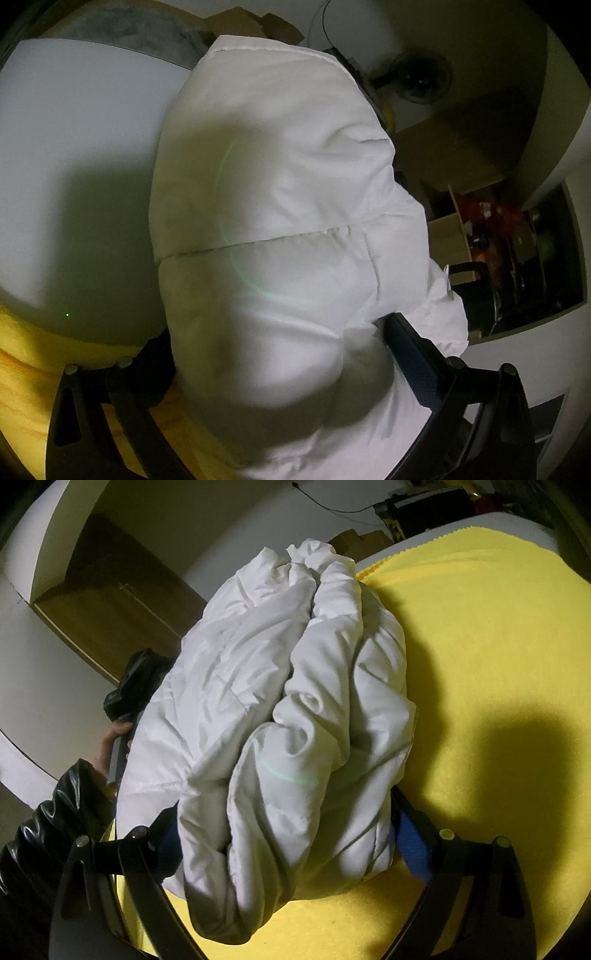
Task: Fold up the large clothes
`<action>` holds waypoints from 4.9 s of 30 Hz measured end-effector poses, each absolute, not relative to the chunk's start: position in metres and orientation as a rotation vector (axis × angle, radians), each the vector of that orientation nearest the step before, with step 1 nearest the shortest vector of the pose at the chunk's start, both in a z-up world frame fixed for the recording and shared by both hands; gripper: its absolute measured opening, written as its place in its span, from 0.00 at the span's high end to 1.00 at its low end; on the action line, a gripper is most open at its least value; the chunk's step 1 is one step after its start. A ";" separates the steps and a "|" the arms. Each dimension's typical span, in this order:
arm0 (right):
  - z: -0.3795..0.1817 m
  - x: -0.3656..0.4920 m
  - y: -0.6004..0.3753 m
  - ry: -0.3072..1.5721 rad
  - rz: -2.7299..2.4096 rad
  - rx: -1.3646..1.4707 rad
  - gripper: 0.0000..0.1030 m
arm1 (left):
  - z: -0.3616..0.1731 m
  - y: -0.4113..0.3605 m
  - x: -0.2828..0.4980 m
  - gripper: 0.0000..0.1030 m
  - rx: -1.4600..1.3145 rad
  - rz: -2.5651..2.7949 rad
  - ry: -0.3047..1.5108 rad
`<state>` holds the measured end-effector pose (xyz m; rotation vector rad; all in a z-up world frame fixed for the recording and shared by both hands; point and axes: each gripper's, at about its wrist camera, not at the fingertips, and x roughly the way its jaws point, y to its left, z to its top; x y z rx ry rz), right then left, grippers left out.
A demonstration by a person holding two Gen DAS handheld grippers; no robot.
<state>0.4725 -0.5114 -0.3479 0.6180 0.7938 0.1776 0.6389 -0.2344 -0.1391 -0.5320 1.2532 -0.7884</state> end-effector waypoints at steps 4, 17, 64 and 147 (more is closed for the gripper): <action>-0.340 0.471 -0.504 0.760 0.203 0.578 0.44 | -0.121 -0.240 0.631 0.50 -0.460 -0.769 1.203; -0.271 0.437 -0.443 0.593 0.263 0.362 0.70 | 0.033 -0.204 0.558 0.74 -0.256 -0.726 0.964; -0.141 0.289 -0.311 0.676 0.124 0.143 0.18 | 0.023 -0.021 0.281 0.13 -0.064 -0.201 0.648; -0.091 0.146 -0.217 0.431 0.182 0.000 0.00 | 0.039 -0.033 -0.006 0.12 0.012 0.039 0.599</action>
